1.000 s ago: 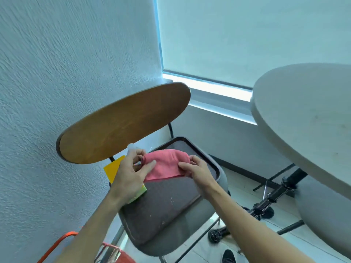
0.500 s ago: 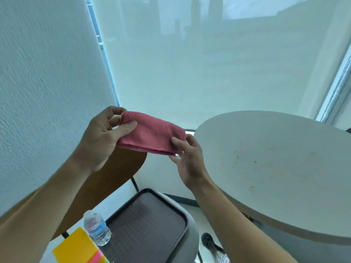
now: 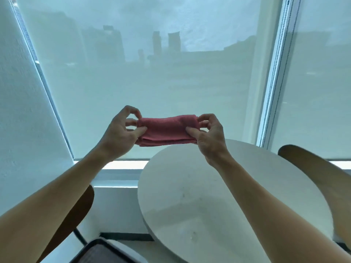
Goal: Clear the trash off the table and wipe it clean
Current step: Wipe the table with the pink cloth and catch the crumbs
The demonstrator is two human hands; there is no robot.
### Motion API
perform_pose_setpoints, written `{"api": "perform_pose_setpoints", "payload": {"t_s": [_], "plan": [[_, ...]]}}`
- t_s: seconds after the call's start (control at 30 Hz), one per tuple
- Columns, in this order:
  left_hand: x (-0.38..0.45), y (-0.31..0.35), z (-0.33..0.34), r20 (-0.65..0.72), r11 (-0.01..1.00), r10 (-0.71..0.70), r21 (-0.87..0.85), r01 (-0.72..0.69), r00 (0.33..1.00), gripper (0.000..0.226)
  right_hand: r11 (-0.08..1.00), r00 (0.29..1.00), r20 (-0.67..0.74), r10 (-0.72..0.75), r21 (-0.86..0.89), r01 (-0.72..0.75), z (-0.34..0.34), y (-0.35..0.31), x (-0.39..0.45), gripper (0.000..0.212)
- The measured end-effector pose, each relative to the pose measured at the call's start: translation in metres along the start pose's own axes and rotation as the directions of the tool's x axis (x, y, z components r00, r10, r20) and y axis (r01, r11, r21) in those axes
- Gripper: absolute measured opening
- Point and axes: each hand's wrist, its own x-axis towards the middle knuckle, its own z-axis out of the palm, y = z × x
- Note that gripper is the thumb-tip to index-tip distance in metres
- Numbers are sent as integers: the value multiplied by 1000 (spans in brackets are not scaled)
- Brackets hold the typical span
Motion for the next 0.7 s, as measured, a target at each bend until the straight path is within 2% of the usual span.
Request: {"api": "perform_pose_setpoints", "payload": {"t_s": [0.07,0.13,0.2,0.3,0.4,0.5,0.7], "plan": [[22,-6,25,42,997,21,67,-24,999,24,991,999,-3,-41,-127,40,-24,3,18,35],[42,-14,52,103,996,6,87,-15,995,32,960,997,14,-77,-270,78,-47,10,36,39],[62,-22,82,141,997,-30,80,19,990,36,901,993,47,-107,-418,117,-68,21,55,36],[88,-37,128,163,995,-81,69,70,983,28,817,995,64,-81,-568,103,-94,37,80,30],[104,-48,166,220,987,-152,90,135,964,22,764,999,37,-36,-644,51,-117,53,99,25],[114,-59,198,279,977,-204,123,176,938,25,735,1000,-5,4,-678,-7,-134,67,110,20],[124,-90,242,331,948,-252,273,163,909,30,673,991,9,131,-735,-82,-154,101,121,16]]}}
